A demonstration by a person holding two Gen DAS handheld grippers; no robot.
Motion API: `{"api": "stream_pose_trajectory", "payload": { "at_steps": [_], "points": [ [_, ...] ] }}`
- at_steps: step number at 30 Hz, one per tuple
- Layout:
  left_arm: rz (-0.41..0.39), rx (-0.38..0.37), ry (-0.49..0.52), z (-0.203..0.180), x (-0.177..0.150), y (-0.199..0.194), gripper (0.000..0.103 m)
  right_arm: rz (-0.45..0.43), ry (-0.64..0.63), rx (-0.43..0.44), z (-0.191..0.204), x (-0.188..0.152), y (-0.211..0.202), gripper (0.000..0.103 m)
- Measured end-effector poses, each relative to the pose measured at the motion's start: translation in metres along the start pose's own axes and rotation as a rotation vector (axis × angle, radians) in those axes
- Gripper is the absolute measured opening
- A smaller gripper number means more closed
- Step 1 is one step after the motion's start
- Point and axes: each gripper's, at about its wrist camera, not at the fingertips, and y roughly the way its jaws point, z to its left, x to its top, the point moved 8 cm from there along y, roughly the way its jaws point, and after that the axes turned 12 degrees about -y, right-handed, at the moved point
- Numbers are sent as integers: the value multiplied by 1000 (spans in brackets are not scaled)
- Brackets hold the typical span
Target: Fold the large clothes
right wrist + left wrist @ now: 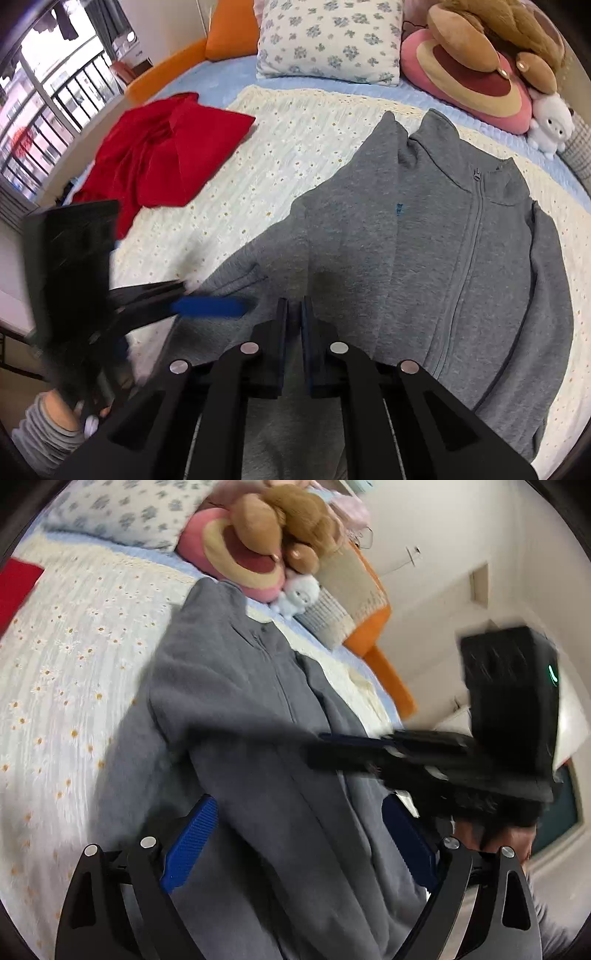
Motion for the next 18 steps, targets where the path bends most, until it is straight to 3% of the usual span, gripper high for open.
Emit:
{"api": "stream_pose_trajectory", "payload": {
  "at_steps": [5,10,16,18],
  "points": [
    [-52,-12,-94,29,17,7,92,-18,48,48,-9,-1,-3,5],
    [-109,-205,-296,60,24,-5,91,-33,77,81,-14,-8,1,5],
    [-102,-294,-353,45,24,1,91,-68,95,112,-12,-5,-2,5],
    [-124,-280,-393,44,26,3,91,-82,99,117,-11,-4,-6,5]
  ]
}}
